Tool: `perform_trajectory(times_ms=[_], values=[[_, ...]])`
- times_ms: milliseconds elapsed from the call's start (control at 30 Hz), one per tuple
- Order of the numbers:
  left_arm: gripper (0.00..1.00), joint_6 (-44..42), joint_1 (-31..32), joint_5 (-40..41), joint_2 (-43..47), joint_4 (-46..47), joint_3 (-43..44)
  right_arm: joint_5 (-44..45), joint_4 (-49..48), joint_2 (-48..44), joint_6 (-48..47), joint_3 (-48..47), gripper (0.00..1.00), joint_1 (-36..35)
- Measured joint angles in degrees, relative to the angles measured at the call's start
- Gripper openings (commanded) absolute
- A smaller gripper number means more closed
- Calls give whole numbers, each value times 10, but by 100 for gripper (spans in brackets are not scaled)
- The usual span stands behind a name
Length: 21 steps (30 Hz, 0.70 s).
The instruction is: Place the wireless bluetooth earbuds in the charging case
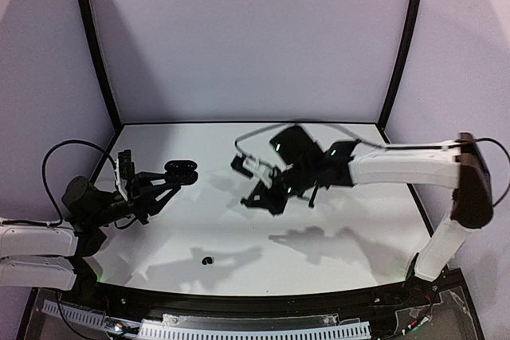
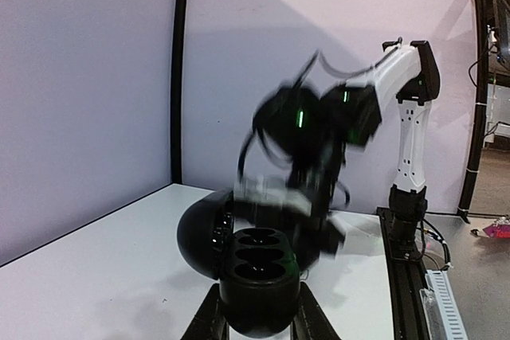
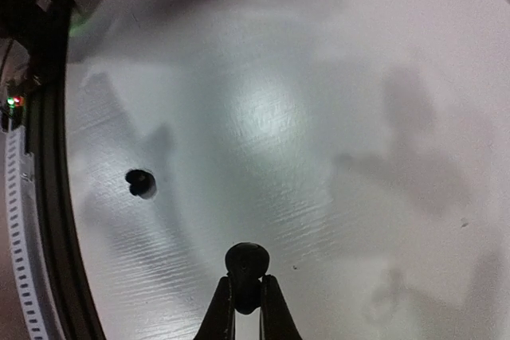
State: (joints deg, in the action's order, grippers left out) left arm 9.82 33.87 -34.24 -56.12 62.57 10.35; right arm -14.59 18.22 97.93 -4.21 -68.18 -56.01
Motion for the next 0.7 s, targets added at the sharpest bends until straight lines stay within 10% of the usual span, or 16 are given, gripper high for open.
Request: perform_trajectory(times_ms=[267,700], values=[[1,0,0,-50,-6,0,0,-9,121,-75,-81,-214,0,-31],[1,0,0,-168,-74,56,30,-1,304,50,-172,-451,0,-118]])
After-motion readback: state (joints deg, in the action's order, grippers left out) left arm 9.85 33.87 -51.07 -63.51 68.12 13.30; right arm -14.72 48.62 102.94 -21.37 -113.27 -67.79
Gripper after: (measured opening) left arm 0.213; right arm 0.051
